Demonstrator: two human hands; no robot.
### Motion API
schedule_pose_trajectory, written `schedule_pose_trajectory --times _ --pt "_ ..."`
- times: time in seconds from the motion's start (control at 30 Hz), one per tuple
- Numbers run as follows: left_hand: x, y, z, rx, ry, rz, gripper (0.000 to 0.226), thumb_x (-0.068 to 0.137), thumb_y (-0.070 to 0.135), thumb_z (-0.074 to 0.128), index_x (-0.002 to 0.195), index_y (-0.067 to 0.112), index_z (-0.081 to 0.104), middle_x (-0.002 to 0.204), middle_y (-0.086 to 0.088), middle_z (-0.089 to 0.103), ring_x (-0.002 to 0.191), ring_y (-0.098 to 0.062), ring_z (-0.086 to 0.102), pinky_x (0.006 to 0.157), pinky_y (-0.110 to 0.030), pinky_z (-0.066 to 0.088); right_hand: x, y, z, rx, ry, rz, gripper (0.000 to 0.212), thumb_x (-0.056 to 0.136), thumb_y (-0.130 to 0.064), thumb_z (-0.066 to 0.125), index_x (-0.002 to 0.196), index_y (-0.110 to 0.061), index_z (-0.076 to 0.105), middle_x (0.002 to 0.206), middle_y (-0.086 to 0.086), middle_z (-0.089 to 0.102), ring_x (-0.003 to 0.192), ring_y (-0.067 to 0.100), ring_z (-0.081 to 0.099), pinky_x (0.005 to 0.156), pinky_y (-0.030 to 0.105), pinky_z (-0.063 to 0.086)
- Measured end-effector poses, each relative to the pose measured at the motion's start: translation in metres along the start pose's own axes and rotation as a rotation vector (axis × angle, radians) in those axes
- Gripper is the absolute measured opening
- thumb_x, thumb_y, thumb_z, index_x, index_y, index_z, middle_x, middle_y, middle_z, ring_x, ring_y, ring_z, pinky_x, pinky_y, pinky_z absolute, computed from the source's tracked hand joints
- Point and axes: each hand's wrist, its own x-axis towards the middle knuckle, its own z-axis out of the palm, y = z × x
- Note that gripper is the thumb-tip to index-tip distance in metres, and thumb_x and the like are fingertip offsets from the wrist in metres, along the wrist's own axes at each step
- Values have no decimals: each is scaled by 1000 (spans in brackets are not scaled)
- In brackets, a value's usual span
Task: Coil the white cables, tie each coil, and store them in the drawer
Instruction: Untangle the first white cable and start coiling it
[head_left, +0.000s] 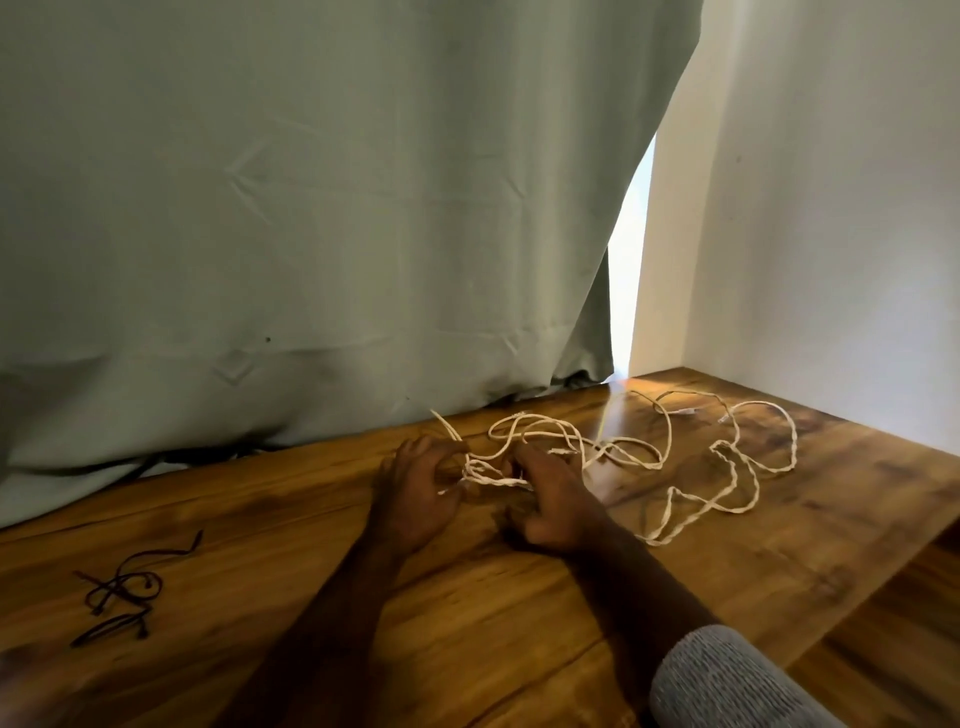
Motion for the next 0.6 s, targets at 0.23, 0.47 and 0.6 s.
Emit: schedule_pose_trajectory --times 0.23,0.47,0.6 --pt "0 11 0 201 -34 77 24 94 26 61 114 32 73 122 7 65 118 -20 51 96 -42 39 -27 -10 -20 -206 0 27 64 76 -47 76 131 -34 45 137 -8 49 126 17 46 115 53 28" --pt "5 -7 -7 8 131 -149 16 90 22 68 104 20 77 98 -2 67 95 -23 61 82 -40 50 -61 16 -84 -607 -198 157 34 93 -44 60 125 -31 62 133 -3 57 133 23 43 110 58 24" --pt "8 -8 -8 -51 172 -202 19 92 20 65 105 14 77 102 -6 75 95 -24 68 85 -34 50 -57 24 -101 -599 -144 53 27 101 -40 52 123 -34 67 155 0 33 146 30 24 115 58 22"
